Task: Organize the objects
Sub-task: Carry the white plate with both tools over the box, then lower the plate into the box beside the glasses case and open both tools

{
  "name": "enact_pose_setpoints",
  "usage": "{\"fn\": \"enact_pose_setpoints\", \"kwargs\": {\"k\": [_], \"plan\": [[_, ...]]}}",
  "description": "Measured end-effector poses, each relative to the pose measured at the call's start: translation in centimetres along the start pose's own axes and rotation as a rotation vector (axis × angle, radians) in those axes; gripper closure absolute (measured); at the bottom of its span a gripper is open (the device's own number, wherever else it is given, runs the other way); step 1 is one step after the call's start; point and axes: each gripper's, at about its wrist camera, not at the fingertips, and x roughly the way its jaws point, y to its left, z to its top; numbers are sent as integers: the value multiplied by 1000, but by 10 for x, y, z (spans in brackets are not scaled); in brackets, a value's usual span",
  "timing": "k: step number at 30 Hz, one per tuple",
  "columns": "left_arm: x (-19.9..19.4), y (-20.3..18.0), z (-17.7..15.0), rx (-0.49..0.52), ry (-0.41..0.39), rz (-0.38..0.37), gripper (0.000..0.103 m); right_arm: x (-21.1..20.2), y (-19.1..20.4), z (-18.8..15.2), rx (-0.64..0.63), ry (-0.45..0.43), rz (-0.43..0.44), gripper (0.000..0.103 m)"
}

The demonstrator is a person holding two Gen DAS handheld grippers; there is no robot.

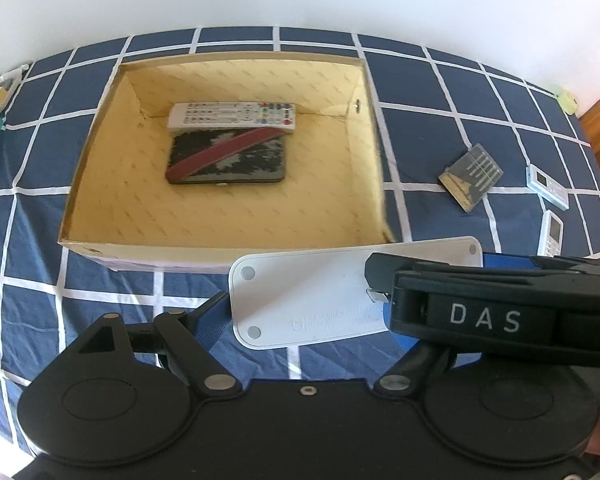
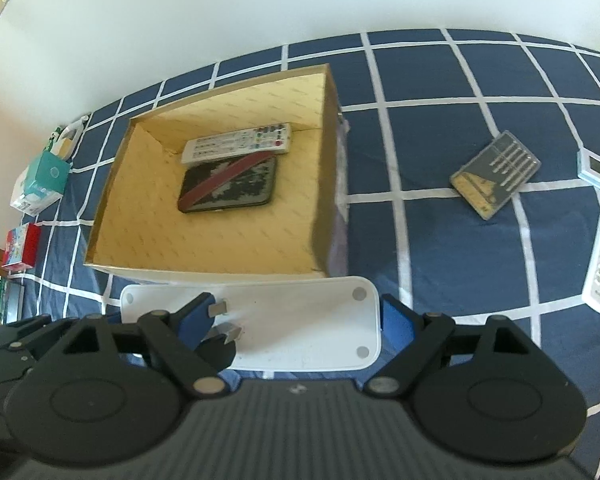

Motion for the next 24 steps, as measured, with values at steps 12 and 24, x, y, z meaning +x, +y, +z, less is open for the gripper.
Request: {"fn": "enact_pose_setpoints", "kwargs": {"k": [12, 24], "plan": [[15, 54, 38, -21, 11, -3, 22, 34, 48, 34, -28, 18, -1, 16], [78, 93, 86, 0, 114, -5, 22, 108, 64, 81, 18, 92, 3, 16]]}}
